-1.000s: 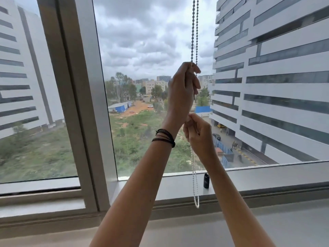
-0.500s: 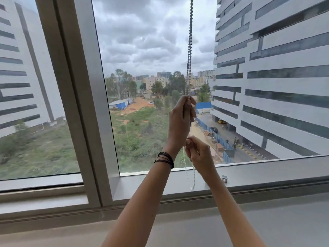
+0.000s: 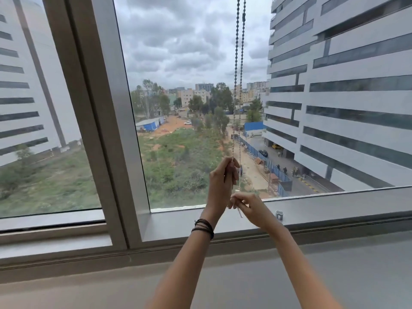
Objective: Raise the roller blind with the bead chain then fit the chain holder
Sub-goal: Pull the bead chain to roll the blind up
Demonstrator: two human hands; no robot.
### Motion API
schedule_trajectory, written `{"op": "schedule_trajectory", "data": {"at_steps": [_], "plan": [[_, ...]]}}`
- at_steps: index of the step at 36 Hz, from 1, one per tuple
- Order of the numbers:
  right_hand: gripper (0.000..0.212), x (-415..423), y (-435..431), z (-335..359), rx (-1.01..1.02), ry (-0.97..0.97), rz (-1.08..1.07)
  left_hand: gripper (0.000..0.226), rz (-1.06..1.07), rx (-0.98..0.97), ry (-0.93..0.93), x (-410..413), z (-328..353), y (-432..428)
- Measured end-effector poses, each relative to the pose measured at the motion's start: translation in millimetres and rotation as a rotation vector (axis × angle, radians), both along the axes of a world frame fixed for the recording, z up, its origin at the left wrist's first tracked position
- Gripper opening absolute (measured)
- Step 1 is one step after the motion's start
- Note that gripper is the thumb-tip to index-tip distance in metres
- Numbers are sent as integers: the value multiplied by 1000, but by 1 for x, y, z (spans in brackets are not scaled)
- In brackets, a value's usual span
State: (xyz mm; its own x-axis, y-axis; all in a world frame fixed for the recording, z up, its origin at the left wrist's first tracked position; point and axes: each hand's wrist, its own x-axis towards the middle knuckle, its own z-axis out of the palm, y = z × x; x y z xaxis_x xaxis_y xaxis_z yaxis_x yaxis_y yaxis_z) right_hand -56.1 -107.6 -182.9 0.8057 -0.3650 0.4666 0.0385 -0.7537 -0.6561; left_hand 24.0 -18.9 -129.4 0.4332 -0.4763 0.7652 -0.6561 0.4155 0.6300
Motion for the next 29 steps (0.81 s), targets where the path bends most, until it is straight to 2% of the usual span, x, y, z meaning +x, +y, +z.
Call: {"op": "schedule_trajectory", "data": {"at_steps": [2, 5, 10, 18, 23, 29], "plan": [[20, -2, -5, 9, -5, 65, 23, 20, -9, 16, 9, 2, -2, 3], [22, -3, -11, 26, -23, 81, -1, 19, -16, 39, 1, 6, -1, 8], [23, 2, -9, 73, 23, -159, -53, 21, -23, 40, 21, 12, -2, 14], [30, 6, 24, 175, 172, -488, 79, 24, -32, 33, 38, 12, 0, 17], [29, 12, 45, 215, 108, -556, 95, 24, -50, 32, 43, 10, 0, 19], [23, 20, 49, 231, 40, -637, 35, 25, -59, 30, 38, 9, -1, 18]]}}
